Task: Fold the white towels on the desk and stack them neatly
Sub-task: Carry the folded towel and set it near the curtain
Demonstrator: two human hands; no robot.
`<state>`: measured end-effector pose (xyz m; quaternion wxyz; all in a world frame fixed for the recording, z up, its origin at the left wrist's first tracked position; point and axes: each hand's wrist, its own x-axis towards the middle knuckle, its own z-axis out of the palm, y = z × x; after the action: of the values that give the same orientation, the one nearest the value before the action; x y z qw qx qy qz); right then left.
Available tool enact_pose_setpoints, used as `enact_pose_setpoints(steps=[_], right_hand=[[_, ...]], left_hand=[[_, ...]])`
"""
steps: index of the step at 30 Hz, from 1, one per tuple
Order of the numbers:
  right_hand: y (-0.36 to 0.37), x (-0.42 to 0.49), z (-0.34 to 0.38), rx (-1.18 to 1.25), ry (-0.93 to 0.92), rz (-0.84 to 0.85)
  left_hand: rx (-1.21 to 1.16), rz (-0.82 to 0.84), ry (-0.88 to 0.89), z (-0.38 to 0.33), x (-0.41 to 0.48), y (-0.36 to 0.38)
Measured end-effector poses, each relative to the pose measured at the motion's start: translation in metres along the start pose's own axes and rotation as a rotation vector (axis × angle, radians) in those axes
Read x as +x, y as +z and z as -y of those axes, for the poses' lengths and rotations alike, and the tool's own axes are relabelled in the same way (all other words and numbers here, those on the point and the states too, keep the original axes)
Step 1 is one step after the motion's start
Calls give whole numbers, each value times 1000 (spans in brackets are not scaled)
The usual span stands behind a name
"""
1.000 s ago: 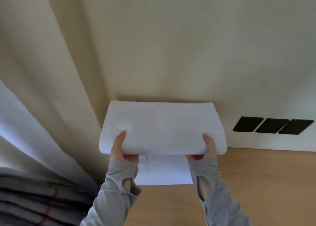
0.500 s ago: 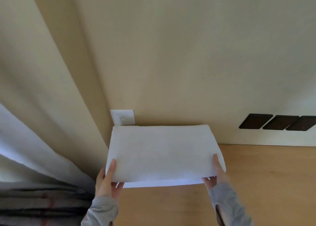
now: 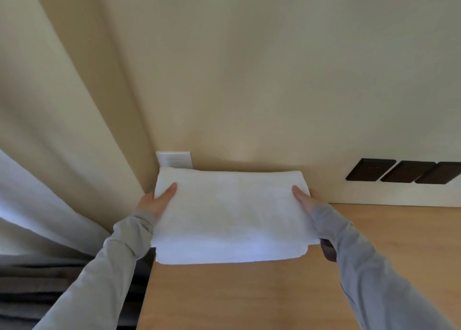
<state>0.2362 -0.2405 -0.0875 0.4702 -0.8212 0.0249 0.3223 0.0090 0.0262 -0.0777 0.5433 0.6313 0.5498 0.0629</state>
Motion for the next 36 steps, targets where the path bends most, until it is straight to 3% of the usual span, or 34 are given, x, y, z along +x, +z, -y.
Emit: enact_pose_setpoints(steps=[7,17,19,22,23,25,28,33,36], right_hand=[[0,-5,5,37,-216,-101],[10,7,-15,-113,-84,-110],[9,4,-12,-295,-124,-235],[26,-12,-3,-601,-569,-515],[40,-18,3,-683,-709,-488],[75,-28,10,-856,-816,-303],[107,-27,1,-1098,-798,-136],[63,-5,-37,-1123,-757,-284],[61,-2,-50,-1113,-756,-276]], left_hand=[[1,-55,151,-10,7,-1],[152,-34,24,13,18,12],[357,-182,114,11,9,16],[586,-439,533,3,-24,39],[642,-429,674,-2,-34,55],[850,-322,822,-9,-48,92],[1075,-196,780,-5,-43,121],[1089,-268,767,33,-5,78],[1122,-244,768,44,1,67]])
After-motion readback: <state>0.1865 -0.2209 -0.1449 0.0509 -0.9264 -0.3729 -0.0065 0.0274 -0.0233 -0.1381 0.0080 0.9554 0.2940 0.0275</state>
